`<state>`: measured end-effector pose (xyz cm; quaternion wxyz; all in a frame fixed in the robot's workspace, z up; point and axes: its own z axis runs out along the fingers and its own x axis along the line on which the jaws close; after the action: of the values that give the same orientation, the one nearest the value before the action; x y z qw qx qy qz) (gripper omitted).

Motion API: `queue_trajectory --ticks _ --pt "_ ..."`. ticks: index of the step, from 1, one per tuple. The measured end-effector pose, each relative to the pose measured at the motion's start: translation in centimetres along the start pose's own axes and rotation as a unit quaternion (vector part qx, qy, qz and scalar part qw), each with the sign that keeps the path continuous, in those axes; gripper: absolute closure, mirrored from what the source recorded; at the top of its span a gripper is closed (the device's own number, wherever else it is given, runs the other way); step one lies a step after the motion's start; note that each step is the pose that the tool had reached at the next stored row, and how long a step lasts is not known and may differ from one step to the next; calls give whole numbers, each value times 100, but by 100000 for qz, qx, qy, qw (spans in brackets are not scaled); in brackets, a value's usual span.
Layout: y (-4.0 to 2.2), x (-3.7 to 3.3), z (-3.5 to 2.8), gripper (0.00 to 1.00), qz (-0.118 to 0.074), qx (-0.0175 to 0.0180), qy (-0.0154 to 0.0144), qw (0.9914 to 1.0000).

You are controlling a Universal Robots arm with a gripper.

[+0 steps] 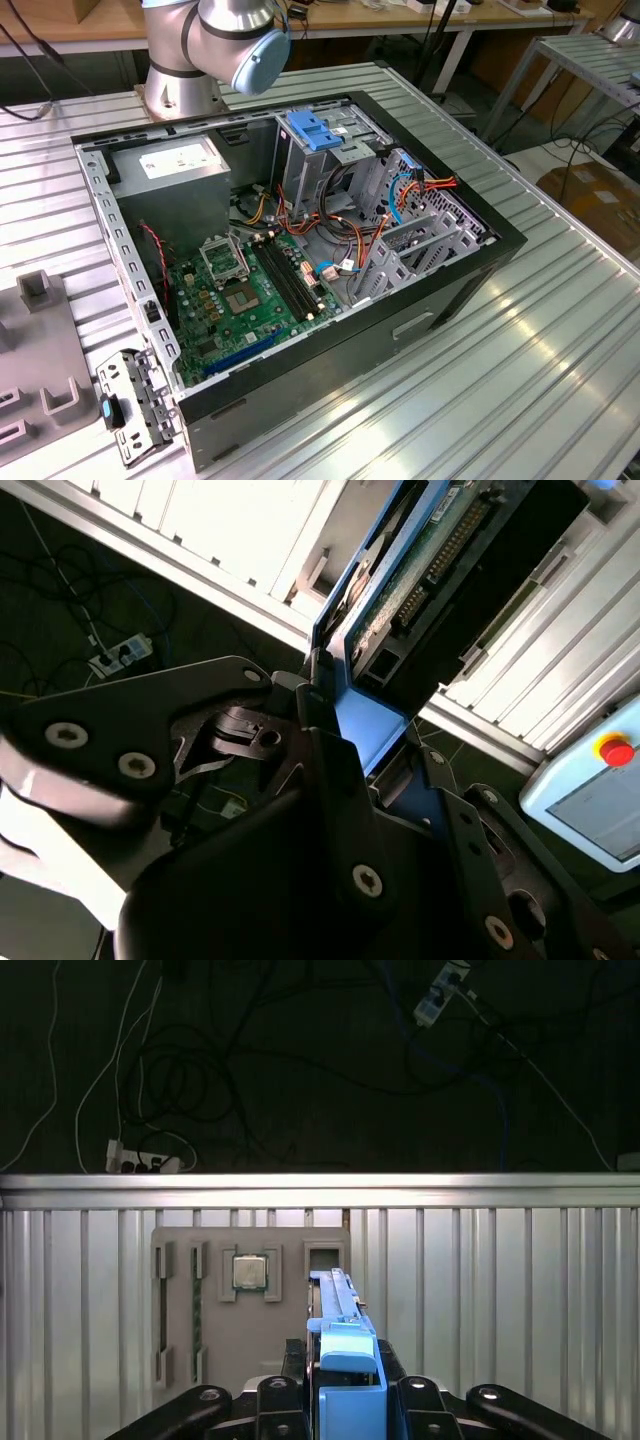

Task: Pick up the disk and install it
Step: 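Pick up the disk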

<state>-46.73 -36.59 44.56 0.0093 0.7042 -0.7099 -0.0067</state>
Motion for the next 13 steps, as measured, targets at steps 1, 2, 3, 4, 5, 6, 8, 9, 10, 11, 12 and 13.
queue_trajectory --ticks 1,2,3,4,5,6,8,9,10,11,12,13 --pt "0 0 -13 63 0 4 -2 100000" --pt "1 0 -32 63 -1 4 -3 100000" --pt "1 0 -48 63 0 0 -2 100000" --pt "2 0 -66 63 -1 3 -1 100000" --pt "2 0 -77 63 0 -1 1 100000" --pt "2 0 -95 63 -1 4 -3 100000" --pt "3 0 -118 63 0 3 -2 100000" --pt "3 1 -131 63 -1 0 5 100000" --pt "3 1 -146 63 -6 3 14 100000" --pt "4 1 -176 63 -4 6 23 100000" --pt "4 1 -192 63 -3 2 24 100000" --pt "5 1 -208 63 0 -1 27 100000"
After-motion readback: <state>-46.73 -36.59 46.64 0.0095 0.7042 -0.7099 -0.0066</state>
